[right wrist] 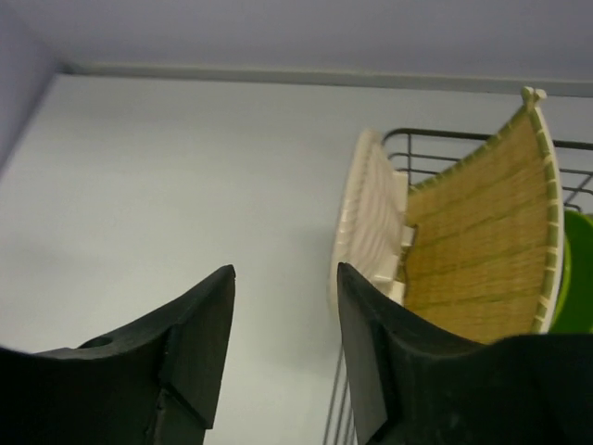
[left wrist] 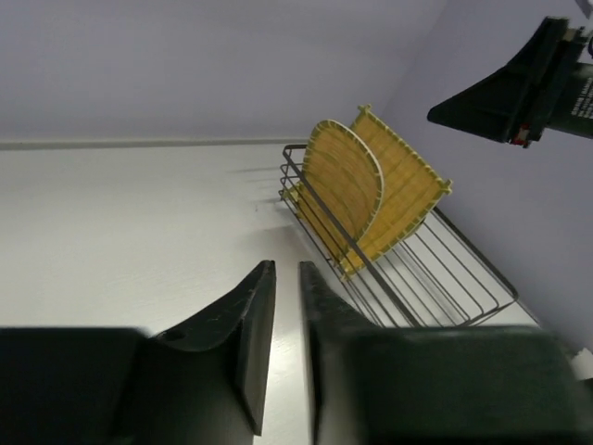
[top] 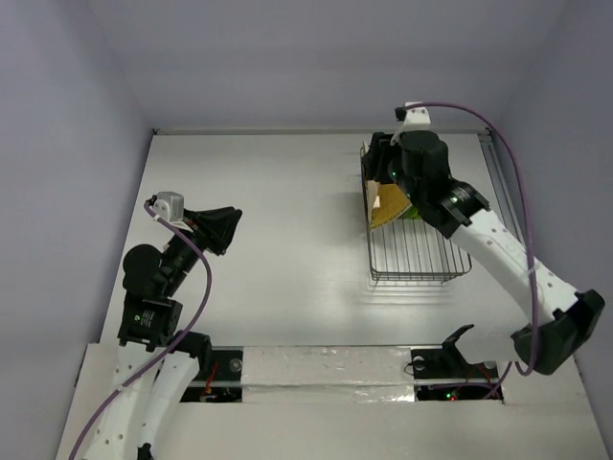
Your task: Unload the plates from the dish rack
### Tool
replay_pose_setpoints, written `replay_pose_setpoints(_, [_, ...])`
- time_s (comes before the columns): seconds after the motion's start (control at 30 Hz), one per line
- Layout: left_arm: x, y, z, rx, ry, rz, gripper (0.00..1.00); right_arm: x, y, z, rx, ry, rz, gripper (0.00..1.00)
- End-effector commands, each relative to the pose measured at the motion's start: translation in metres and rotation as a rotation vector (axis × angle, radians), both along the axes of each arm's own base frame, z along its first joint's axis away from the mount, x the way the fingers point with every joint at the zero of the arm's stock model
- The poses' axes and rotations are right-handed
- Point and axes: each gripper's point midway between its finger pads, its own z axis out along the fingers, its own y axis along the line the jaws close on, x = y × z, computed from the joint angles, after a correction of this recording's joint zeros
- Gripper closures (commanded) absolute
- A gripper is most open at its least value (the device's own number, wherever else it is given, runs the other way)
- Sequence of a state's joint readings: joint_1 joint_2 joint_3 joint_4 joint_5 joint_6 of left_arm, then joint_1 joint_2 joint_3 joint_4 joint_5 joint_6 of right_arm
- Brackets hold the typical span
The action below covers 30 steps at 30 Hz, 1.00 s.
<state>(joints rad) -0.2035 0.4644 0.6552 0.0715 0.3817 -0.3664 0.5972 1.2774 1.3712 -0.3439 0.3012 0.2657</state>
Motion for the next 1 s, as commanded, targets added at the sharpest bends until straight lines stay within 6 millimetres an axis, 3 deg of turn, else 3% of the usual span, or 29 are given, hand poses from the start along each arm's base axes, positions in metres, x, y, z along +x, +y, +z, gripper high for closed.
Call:
replay_pose_setpoints(0.0, [-0.004, 0.000, 0.025, -0.010, -0.061, 0.000, 0.78, 0.018, -0.011, -0.002, -0.098, 0.010, -0.099, 0.41])
replay_pose_setpoints(0.03, [-0.004, -0.001, 0.025, -0.010, -0.061, -0.002, 0.75, 0.022, -0.010, 0.000, -0.103, 0.010, -0.105, 0.41])
replay_pose_setpoints(0.07, [-0.004, -0.001, 0.025, -0.011, -0.062, -0.002, 0.74, 0.030, -0.008, -0.014, -0.137, 0.041, -0.124, 0.41])
replay_pose_setpoints(0.13, [-0.005, 0.000, 0.026, -0.010, -0.065, 0.002, 0.85, 0.038, -0.009, -0.015, -0.159, 0.050, -0.148, 0.42])
replay_pose_setpoints(0.2, [-0.004, -0.001, 0.024, -0.008, -0.058, 0.002, 1.00, 0.046, -0.009, -0.030, -0.206, 0.083, -0.172, 0.44])
replay_pose_setpoints(0.3, [-0.005, 0.000, 0.026, -0.009, -0.063, 0.007, 1.00, 0.053, -0.010, -0.036, -0.247, 0.107, -0.192, 0.47])
replay_pose_setpoints(0.4, [-0.005, 0.001, 0.027, -0.010, -0.064, 0.013, 0.80, 0.062, -0.011, -0.047, -0.299, 0.132, -0.214, 0.51])
replay_pose_setpoints(0.47, [-0.005, 0.001, 0.026, -0.010, -0.063, 0.014, 0.78, 0.064, -0.009, -0.060, -0.357, 0.165, -0.223, 0.52])
replay_pose_setpoints(0.5, [-0.006, 0.001, 0.027, -0.009, -0.066, 0.010, 0.78, 0.065, -0.009, -0.053, -0.376, 0.153, -0.253, 0.53])
replay_pose_setpoints(0.77, [-0.009, -0.002, 0.029, -0.010, -0.074, -0.005, 0.75, 0.075, -0.013, -0.075, -0.587, 0.199, -0.340, 0.61])
replay_pose_setpoints(0.97, [-0.009, -0.002, 0.028, -0.008, -0.073, -0.005, 0.75, 0.080, -0.013, -0.078, -0.681, 0.198, -0.387, 0.67])
